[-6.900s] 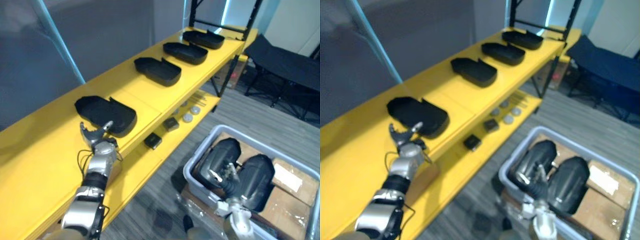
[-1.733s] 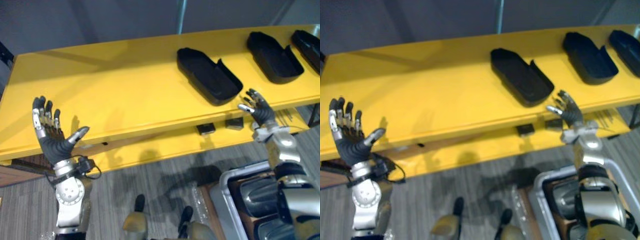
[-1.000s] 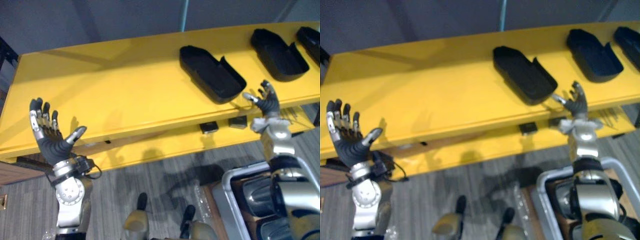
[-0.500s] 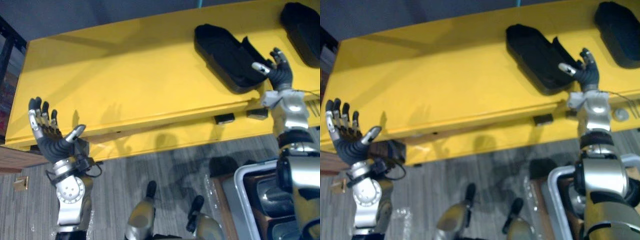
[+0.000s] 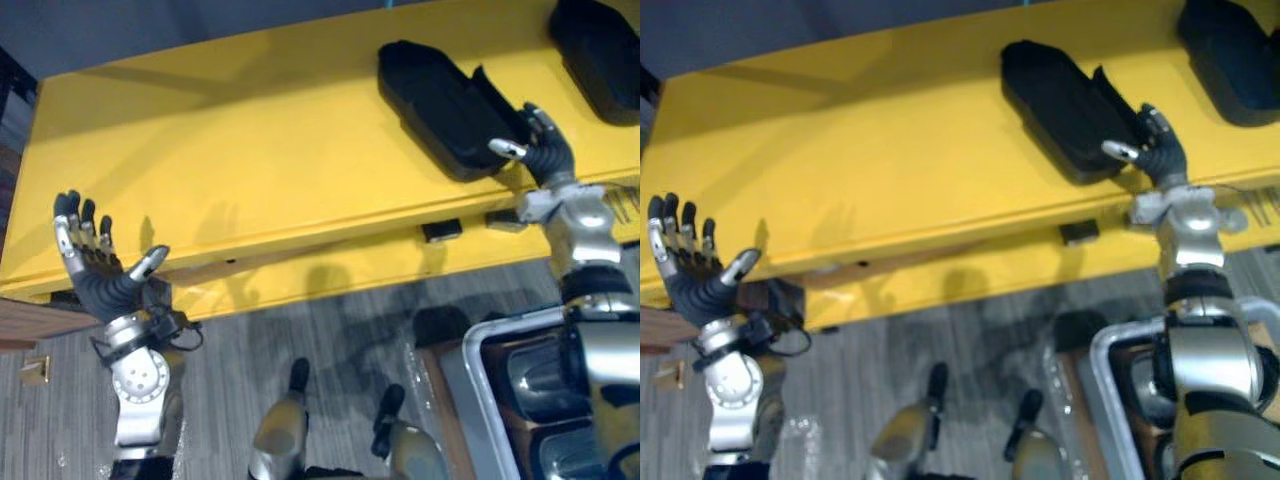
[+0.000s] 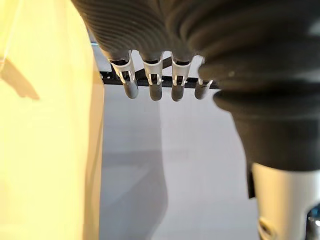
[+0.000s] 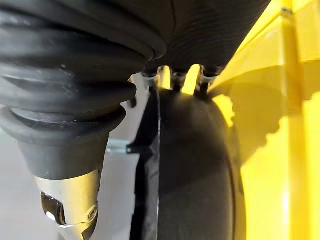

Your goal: Walk over and take plastic housings, then place them on the shelf

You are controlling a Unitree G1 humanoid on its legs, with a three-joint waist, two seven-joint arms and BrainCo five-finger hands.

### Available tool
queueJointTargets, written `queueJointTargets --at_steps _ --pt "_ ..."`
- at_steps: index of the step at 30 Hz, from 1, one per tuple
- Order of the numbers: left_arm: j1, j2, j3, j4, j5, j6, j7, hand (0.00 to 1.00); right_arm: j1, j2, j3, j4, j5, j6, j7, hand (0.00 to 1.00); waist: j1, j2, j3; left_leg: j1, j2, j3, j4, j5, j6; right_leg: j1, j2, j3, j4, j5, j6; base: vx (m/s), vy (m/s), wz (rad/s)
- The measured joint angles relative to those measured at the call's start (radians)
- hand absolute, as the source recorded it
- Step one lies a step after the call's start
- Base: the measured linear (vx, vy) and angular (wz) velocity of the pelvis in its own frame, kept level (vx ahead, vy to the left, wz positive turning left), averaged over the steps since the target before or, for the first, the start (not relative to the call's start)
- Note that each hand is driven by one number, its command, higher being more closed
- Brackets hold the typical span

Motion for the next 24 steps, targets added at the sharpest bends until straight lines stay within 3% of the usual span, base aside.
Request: queueJointTargets --at_steps 9,19,24 --pt "0.0 0.0 0.001 0.0 0.0 0.0 -0.012 0.0 0.077 -0.003 0.054 -0.104 0.009 0.002 0.014 0.0 0.003 -0.016 0.002 0.017 0.013 0.017 -0.005 -0.002 -0.003 0.014 0.014 0.011 -0.01 0.006 -0.006 0.0 -0.009 -0.05" --pt "-0.002 0.001 0.0 -0.001 0.001 0.0 -0.033 0.0 0.155 0.035 0.082 -0.165 0.041 0.003 0.022 0.0 0.002 -0.064 -0.025 0.017 0.017 0.022 -0.006 -0.004 -0.007 0.014 0.019 0.016 -0.019 0.009 -0.009 0.0 -0.001 -0.02" --pt "-0.003 0.002 0.0 -0.001 0.001 0.0 -0.035 0.0 0.166 0.038 0.082 -0.176 0.041 -0.001 0.037 0.0 0.002 -0.066 -0.026 0.017 0.013 0.021 -0.005 -0.003 -0.007 0.017 0.019 0.016 -0.023 0.013 -0.007 0.0 0.0 0.0"
